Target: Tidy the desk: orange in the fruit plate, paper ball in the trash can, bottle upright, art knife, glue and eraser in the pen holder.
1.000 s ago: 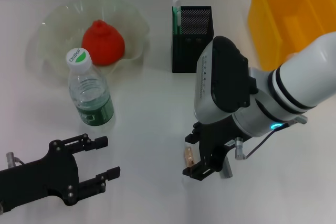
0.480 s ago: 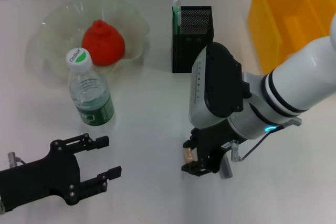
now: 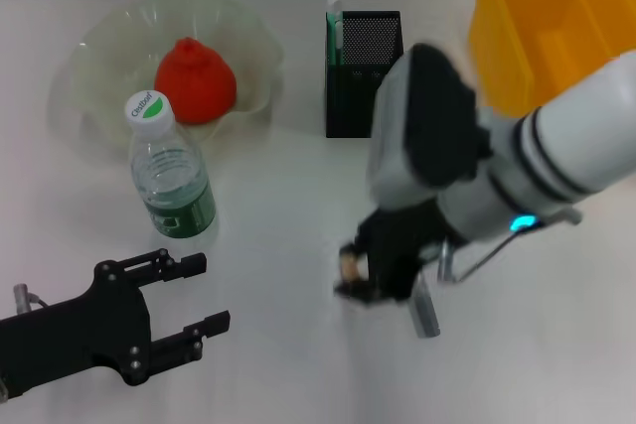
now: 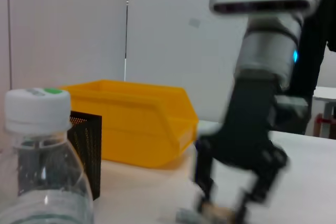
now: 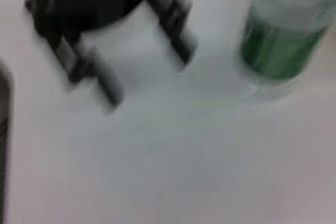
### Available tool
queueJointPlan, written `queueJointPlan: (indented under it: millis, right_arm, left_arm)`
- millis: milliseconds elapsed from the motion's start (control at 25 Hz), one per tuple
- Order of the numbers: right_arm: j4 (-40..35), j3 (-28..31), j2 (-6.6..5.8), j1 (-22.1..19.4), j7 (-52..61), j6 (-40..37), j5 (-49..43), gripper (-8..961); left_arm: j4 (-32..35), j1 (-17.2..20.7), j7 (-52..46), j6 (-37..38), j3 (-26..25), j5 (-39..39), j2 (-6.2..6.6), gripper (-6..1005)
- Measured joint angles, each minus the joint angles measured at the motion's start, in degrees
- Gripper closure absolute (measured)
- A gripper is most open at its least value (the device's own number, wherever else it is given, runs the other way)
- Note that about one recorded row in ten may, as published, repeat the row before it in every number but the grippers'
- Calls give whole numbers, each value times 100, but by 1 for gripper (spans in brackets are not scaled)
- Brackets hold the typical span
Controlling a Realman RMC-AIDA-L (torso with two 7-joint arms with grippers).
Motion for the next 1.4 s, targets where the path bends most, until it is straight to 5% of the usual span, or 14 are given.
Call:
queueJointPlan:
  millis: [200,360,600,1200,1400]
  right_arm:
    - [-1350,1215,12,-564,107,-154,22,558]
    - [-1581,1871,21,-702,82,246,227,558]
    - [-909,2643,-26,-395,-40,1164,510,558]
    - [1225,2758,-32,770,-351,1922,503,559]
    - [1388,2755,-37,846,-399,1926,503,553]
  left_arm:
    - [2,-18,9,49,11,0,-19,359]
    - [1,-33,63,45,45,7,-67,359]
    - [-35,-132,69,48,54,64,-106,359]
    - [-62,-185,71,19,62,76,-126,359]
    - [-62,-178,71,18,62,88,-129,359]
